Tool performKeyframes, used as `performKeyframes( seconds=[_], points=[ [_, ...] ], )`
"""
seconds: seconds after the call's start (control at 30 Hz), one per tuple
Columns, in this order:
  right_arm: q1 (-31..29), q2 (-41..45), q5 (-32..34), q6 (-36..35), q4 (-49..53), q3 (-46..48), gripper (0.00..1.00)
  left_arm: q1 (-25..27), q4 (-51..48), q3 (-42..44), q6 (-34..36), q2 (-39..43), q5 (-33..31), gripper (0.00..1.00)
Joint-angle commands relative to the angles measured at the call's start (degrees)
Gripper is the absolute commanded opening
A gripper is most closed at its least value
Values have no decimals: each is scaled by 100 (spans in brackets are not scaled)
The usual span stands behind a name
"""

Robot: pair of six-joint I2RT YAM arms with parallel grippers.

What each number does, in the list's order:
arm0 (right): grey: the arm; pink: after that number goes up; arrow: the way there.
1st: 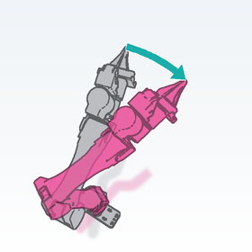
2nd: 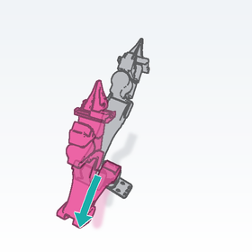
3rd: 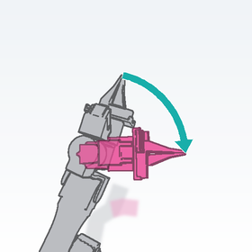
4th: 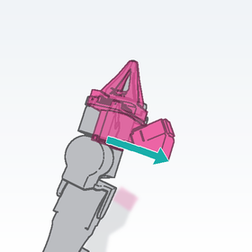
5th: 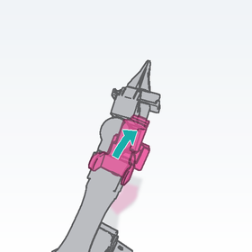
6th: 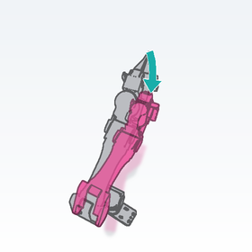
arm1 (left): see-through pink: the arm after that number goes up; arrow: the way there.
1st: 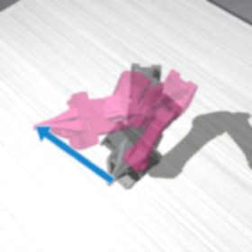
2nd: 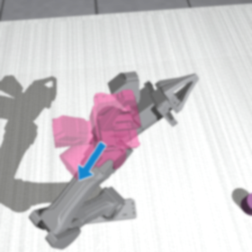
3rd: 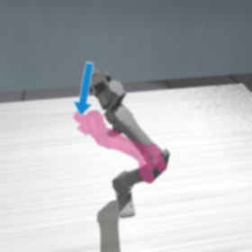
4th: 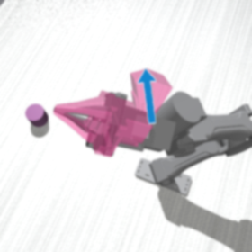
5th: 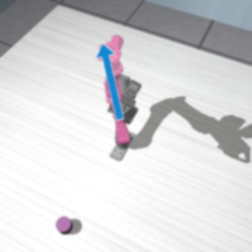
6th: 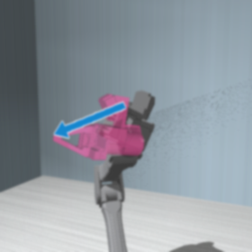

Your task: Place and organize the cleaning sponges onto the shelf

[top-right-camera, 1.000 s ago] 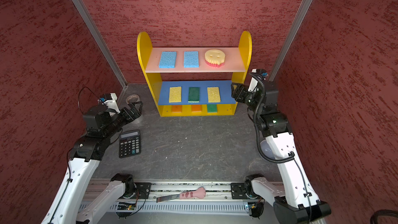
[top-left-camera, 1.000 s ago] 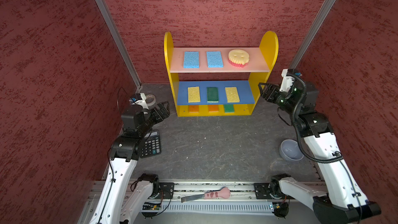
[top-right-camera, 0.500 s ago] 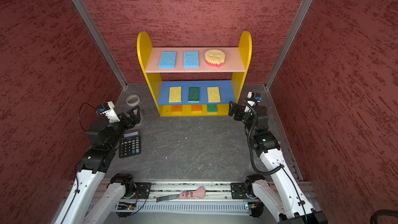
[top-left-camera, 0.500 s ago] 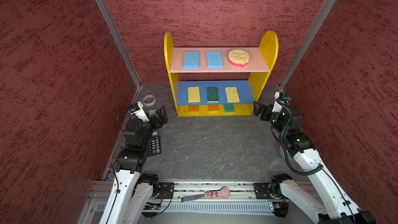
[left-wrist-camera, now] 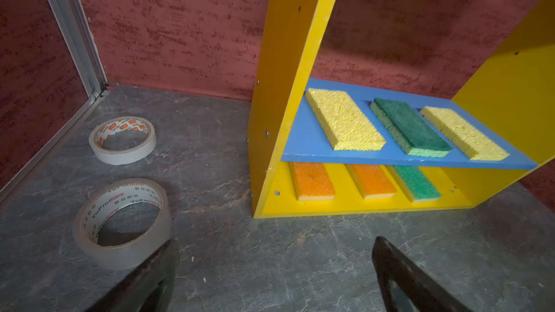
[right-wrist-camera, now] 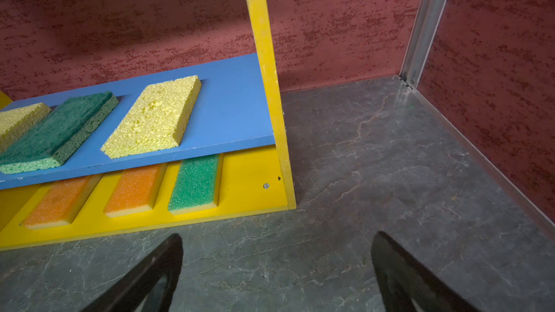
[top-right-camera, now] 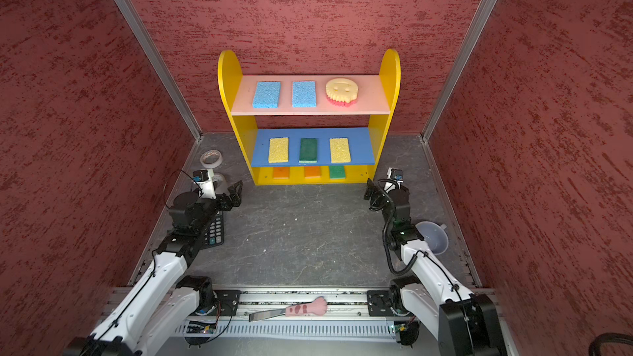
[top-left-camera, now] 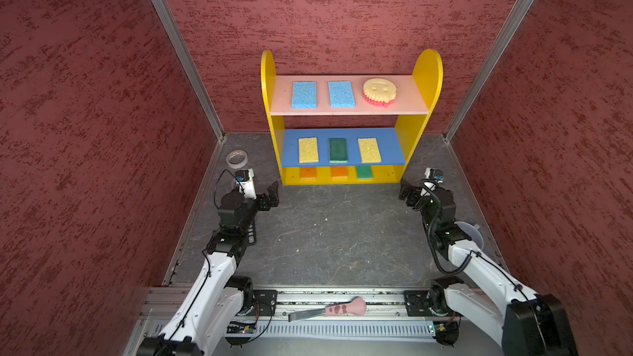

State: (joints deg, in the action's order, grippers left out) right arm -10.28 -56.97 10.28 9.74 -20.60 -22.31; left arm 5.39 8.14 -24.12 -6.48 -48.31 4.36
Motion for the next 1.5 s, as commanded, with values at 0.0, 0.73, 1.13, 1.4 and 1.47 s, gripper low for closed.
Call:
performKeyframes(
  seconds=[0.0, 0.73, 1.13, 1.4, 1.47],
  points=[
    [22, -179, 470, -115, -606, 176, 99, 58, 759, 102, 562, -432, -295, 99],
    [981, -1464, 880, -201, -4357, 1483, 99, -610, 4819, 574, 677, -3847, -558, 100],
    [1380, -3191, -602, -699, -4852, 746, 99, -751, 4258, 237, 669, -3944, -190, 99],
    [1380, -3179, -737, -759, -4636, 650, 99, -750, 4285, 241, 670, -3966, -216, 99],
    [1380, -3171, -913, -810, -4703, 692, 99, -754, 4283, 237, 666, -3959, -216, 99]
  ],
)
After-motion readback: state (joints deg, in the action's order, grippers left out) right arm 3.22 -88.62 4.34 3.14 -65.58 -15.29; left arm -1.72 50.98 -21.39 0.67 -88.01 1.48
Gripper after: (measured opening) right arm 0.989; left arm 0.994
